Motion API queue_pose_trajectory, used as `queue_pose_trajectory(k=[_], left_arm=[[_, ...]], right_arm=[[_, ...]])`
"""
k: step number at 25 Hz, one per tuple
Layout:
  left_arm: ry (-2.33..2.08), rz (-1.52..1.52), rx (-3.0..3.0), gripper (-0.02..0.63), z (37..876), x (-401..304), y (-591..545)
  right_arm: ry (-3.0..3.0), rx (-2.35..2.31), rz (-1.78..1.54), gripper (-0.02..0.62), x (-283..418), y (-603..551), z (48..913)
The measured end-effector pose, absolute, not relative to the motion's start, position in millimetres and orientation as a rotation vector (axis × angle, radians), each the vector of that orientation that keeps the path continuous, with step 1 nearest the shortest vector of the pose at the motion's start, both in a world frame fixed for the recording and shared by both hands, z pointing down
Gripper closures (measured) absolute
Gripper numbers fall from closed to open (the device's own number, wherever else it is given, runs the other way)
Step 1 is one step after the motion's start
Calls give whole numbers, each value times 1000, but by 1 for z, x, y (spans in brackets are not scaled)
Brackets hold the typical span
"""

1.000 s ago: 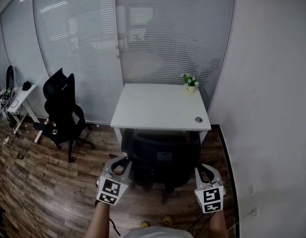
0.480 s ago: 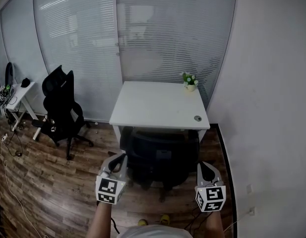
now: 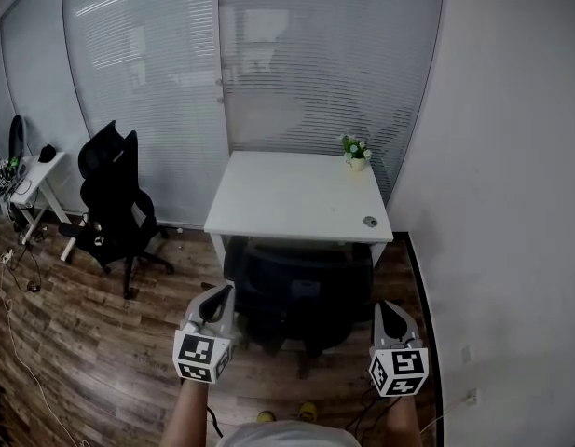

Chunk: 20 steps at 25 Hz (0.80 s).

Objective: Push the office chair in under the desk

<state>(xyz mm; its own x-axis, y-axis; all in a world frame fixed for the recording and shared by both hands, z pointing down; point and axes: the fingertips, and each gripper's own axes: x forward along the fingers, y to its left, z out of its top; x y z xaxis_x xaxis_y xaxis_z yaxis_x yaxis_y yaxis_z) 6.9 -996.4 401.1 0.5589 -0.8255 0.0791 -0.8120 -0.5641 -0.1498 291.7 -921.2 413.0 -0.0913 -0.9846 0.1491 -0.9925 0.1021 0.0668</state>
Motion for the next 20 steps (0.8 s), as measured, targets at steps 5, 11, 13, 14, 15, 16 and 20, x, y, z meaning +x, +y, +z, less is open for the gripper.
queue_pose_trajectory(k=[5,11,13,14,15,16,20], left_arm=[[1417,-193,-2711,609,397,13,-995],[1438,-187,-2697,609,393,12,-997],[1442,-179,-2699,609,394,11,-997],[1442,-178,-2698,609,395,10,-997],[1443,-178,-2699,609,396,11,-998],[1442,-176,-2699,609,396,11,-999],[1435,-164,-2702,609,393,10,-998]], right_arm=[[-2211,1987,52,594,291,-924,412],[-2206,1987,36,594,295,-924,410],[-2206,1989,35,594,295,-923,409],[-2206,1990,35,594,295,-923,410],[-2207,1990,36,594,295,-923,410],[-2208,1989,35,594,296,-924,410],[-2203,1990,16,594,295,-922,408]])
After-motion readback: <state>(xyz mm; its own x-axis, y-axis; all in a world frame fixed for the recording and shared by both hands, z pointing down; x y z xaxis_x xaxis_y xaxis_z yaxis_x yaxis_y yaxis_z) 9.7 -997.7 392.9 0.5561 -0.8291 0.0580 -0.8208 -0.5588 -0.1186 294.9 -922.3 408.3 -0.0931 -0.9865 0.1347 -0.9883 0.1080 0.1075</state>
